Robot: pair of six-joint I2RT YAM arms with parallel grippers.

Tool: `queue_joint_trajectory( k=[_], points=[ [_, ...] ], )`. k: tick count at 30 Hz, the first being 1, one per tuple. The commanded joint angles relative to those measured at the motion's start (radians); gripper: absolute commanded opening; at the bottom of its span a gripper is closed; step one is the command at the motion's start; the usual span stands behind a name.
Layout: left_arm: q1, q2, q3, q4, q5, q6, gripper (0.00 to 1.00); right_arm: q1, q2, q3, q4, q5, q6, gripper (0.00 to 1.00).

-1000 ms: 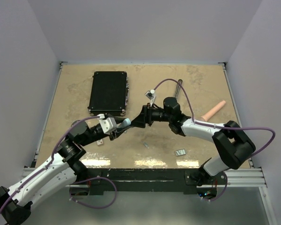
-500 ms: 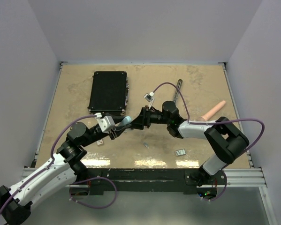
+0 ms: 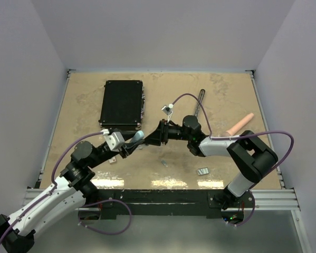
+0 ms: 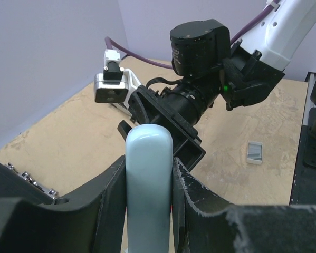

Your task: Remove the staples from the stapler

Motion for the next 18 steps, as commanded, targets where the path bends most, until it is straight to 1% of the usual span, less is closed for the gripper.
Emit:
queue_joint_trajectory(
  k=[1,2,4,9,10,13,14,16,18],
  points=[
    [0.002,-0.040,0.042,0.183,-0.056,0.020,0.00,0.007,0.037,-0.040,-0.035,-0.025,-0.016,0.66],
    [0.003,-0.046,0.045,0.177,-0.055,0.022,0.00,0.007,0.037,-0.043,-0.030,-0.014,-0.010,0.67],
    [0.002,-0.050,0.044,0.172,-0.053,0.023,0.00,0.006,0.038,-0.053,-0.016,-0.011,-0.002,0.65],
    [0.002,-0.068,0.048,0.157,-0.053,0.023,0.00,0.006,0.060,-0.053,0.013,-0.015,0.024,0.51],
    [0.002,-0.068,0.047,0.166,-0.053,0.022,0.00,0.004,0.064,-0.053,0.013,-0.014,0.026,0.50],
    [0.002,-0.068,0.039,0.206,-0.059,0.007,0.00,0.006,0.095,-0.060,0.054,-0.026,0.062,0.49],
    [0.002,-0.063,0.035,0.216,-0.058,-0.001,0.00,0.006,0.104,-0.065,0.097,-0.032,0.076,0.49],
    [0.002,-0.057,0.027,0.253,-0.041,0.000,0.00,0.007,0.136,-0.076,0.140,-0.045,0.121,0.49],
    [0.002,-0.047,0.021,0.279,-0.047,-0.003,0.00,0.006,0.152,-0.077,0.172,-0.045,0.132,0.49]
  ],
)
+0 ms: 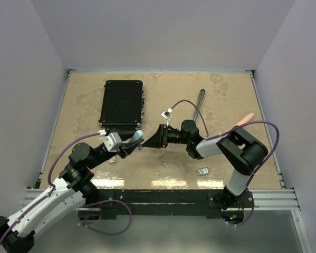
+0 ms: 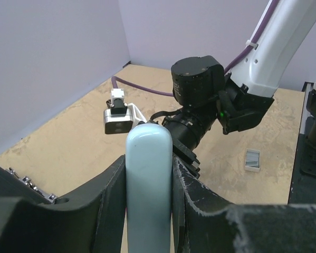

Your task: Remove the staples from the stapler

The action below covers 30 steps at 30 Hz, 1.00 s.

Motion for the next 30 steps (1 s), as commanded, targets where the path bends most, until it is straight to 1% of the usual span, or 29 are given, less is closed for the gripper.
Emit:
queue_joint_trajectory(
  k=[1,4,9,12,13,16,17,18,19,20,22,24,25,27,28,30],
  points=[
    [0.006,-0.002,0.021,0.279,-0.037,0.013,0.00,0.005,0.045,-0.034,0.047,-0.037,0.027,0.50],
    [0.006,0.024,0.021,0.292,-0.023,0.010,0.00,0.012,0.045,-0.027,0.036,-0.034,0.018,0.52],
    [0.006,0.028,0.009,0.317,-0.026,0.004,0.00,0.039,0.016,0.001,-0.033,-0.016,-0.017,0.55],
    [0.006,0.032,0.015,0.290,-0.017,0.018,0.00,0.039,-0.013,-0.019,0.014,-0.013,-0.003,0.57],
    [0.007,0.027,0.022,0.256,0.005,0.035,0.00,0.035,-0.025,-0.024,0.022,-0.009,-0.009,0.58],
    [0.006,0.009,0.036,0.182,0.043,0.043,0.00,0.001,-0.122,-0.039,0.022,0.003,-0.041,0.64],
    [0.007,0.002,0.038,0.168,0.054,0.041,0.00,-0.017,-0.152,-0.042,0.000,0.009,-0.058,0.68],
    [0.006,-0.002,0.038,0.158,0.066,0.038,0.00,-0.025,-0.185,-0.039,-0.026,0.014,-0.084,0.69],
    [0.006,-0.014,0.038,0.133,0.089,0.033,0.00,-0.030,-0.262,-0.032,-0.065,0.032,-0.164,0.70],
    [0.007,-0.024,0.038,0.121,0.091,0.033,0.00,-0.031,-0.297,-0.010,-0.167,0.043,-0.213,0.73],
    [0.006,-0.042,0.032,0.101,0.098,0.035,0.00,-0.031,-0.396,-0.004,-0.223,0.064,-0.319,0.75],
    [0.007,-0.054,0.027,0.096,0.108,0.038,0.00,-0.030,-0.468,-0.022,-0.231,0.078,-0.371,0.75],
    [0.007,-0.067,0.024,0.096,0.123,0.036,0.00,-0.030,-0.539,-0.030,-0.225,0.081,-0.420,0.76],
    [0.006,-0.074,0.019,0.102,0.138,0.029,0.00,-0.031,-0.596,-0.047,-0.235,0.102,-0.477,0.80],
    [0.006,-0.077,0.012,0.117,0.158,0.017,0.00,-0.030,-0.619,-0.054,-0.228,0.096,-0.544,0.81],
    [0.007,-0.077,0.007,0.133,0.184,0.000,0.00,-0.030,-0.642,-0.079,-0.145,0.005,-0.615,0.82]
  ],
)
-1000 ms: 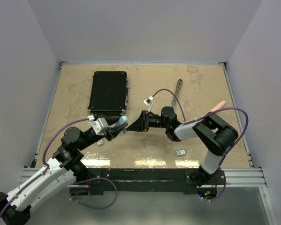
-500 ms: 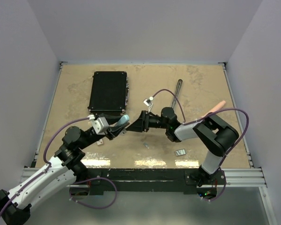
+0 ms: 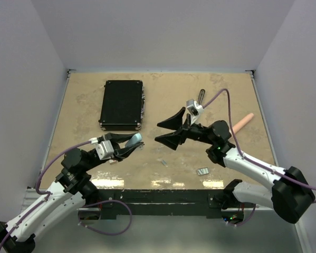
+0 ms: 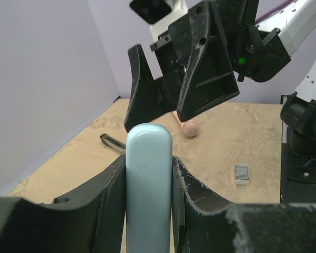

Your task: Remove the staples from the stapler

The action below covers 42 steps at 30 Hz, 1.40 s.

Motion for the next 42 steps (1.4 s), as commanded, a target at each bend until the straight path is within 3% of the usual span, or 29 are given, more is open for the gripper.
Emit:
queue_joint_trajectory(
  k=[1,9,13,18,29,32,35,36,39,40,42],
  points=[
    [0.003,-0.009,0.014,0.096,0.097,-0.037,0.00,0.004,-0.050,-0.049,0.095,-0.079,-0.262,0.82],
    [0.004,-0.029,0.008,0.159,0.145,-0.132,0.00,0.077,-0.033,-0.045,0.160,-0.122,-0.467,0.85],
    [0.003,-0.035,0.013,0.164,0.163,-0.150,0.00,0.209,0.028,0.052,-0.025,-0.070,-0.667,0.86],
    [0.003,-0.033,0.022,0.174,0.171,-0.149,0.00,0.229,0.094,0.090,0.033,-0.048,-0.645,0.84],
    [0.003,-0.015,0.030,0.188,0.182,-0.141,0.00,0.266,0.194,0.135,0.048,-0.059,-0.632,0.70],
    [0.003,-0.016,0.028,0.193,0.177,-0.138,0.00,0.275,0.209,0.138,0.059,-0.062,-0.601,0.63],
    [0.003,-0.015,0.031,0.190,0.173,-0.135,0.00,0.275,0.207,0.127,0.077,-0.060,-0.587,0.40],
    [0.003,-0.013,0.033,0.185,0.173,-0.132,0.00,0.275,0.205,0.121,0.086,-0.054,-0.584,0.23],
    [0.004,-0.013,0.031,0.174,0.168,-0.120,0.00,0.275,0.187,0.106,0.099,-0.036,-0.576,0.02],
    [0.003,-0.015,0.034,0.168,0.159,-0.118,0.01,0.275,0.180,0.101,0.094,-0.022,-0.570,0.00],
    [0.003,-0.019,0.043,0.132,0.130,-0.100,0.21,0.274,0.158,0.090,0.093,0.010,-0.553,0.00]
  ],
)
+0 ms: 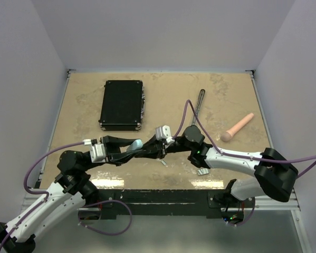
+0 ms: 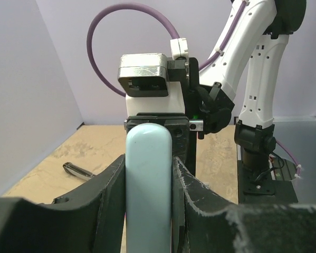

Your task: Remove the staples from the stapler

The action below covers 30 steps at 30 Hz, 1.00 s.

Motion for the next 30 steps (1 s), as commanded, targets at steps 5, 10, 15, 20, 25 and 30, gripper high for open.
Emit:
queue_joint_trajectory(
  k=[5,10,15,20,25,30],
  points=[
    [-0.001,-0.024,0.083,-0.087,-0.073,0.100,0.73,-0.046,-0.096,-0.014,0.007,0.235,0.116,0.00],
    [-0.001,-0.027,0.119,-0.191,-0.106,0.215,0.90,-0.220,-0.063,0.049,-0.197,0.347,0.218,0.00],
    [0.001,-0.020,0.151,-0.329,-0.191,0.310,1.00,-0.280,0.078,0.224,-0.581,0.750,0.255,0.00],
    [-0.001,0.028,0.180,-0.473,-0.576,0.147,1.00,-0.327,0.300,0.491,-0.826,0.915,0.329,0.00],
    [-0.001,0.016,0.189,-0.549,-0.903,0.025,1.00,-0.390,0.488,0.597,-0.883,0.957,0.394,0.00],
    [-0.002,-0.067,0.162,-0.573,-1.024,-0.021,1.00,-0.404,0.627,0.696,-0.974,1.010,0.435,0.00]
  ],
)
